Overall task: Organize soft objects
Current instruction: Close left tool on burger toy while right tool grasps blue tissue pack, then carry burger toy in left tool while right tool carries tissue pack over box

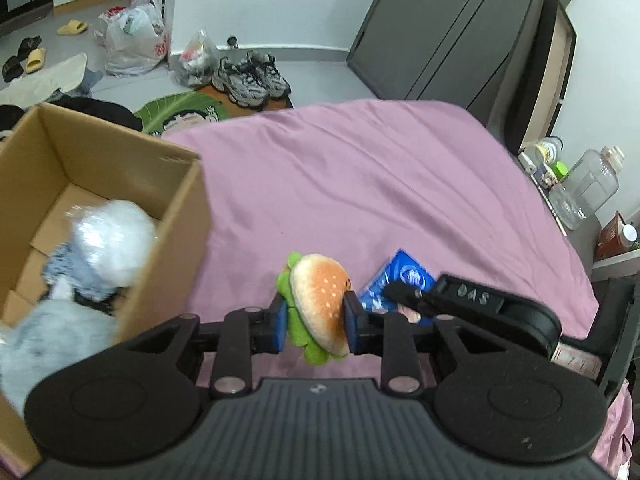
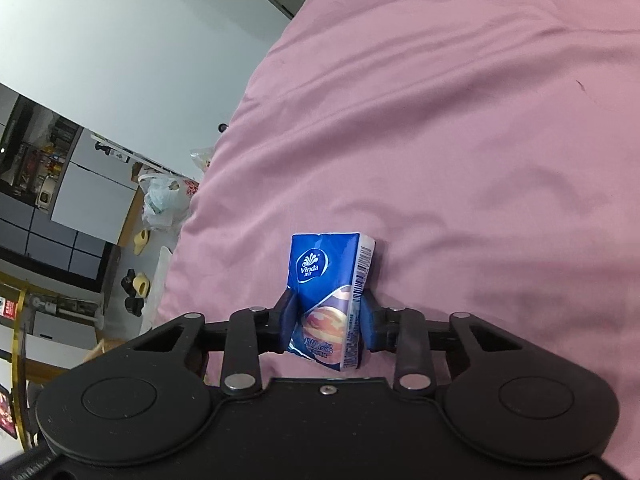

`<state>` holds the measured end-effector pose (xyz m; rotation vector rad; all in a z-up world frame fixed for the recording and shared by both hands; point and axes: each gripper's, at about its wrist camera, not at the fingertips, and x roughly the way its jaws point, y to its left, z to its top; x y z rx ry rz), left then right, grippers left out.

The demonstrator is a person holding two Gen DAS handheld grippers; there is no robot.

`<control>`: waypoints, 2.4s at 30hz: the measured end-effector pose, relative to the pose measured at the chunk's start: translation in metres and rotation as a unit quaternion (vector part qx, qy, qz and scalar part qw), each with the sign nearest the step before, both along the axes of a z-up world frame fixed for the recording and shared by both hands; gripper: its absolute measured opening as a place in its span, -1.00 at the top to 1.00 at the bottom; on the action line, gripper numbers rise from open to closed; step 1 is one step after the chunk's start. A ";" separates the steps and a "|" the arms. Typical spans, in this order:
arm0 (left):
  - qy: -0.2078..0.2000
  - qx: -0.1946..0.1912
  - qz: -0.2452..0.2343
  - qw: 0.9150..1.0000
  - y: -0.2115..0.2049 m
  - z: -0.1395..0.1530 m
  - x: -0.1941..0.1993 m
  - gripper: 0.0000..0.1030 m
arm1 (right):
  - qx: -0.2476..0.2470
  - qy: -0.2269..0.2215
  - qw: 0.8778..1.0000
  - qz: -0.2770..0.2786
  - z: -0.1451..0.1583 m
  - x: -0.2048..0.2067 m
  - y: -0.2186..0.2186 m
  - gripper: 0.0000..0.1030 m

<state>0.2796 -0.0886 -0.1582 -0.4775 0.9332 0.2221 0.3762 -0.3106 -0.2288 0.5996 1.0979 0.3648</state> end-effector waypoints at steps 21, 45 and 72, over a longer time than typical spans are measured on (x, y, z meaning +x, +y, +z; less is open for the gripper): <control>-0.059 -0.019 -0.002 0.998 0.053 0.047 -0.064 0.48 | -0.041 -0.035 0.998 -0.020 0.050 -0.064 0.001 0.45; -0.077 -0.050 -0.006 0.996 0.112 0.055 -0.100 0.48 | -0.053 -0.070 0.996 -0.012 0.092 -0.100 0.031 0.46; -0.068 -0.090 0.038 0.993 0.182 0.043 -0.110 0.48 | -0.059 -0.104 0.992 0.037 0.120 -0.112 0.101 0.46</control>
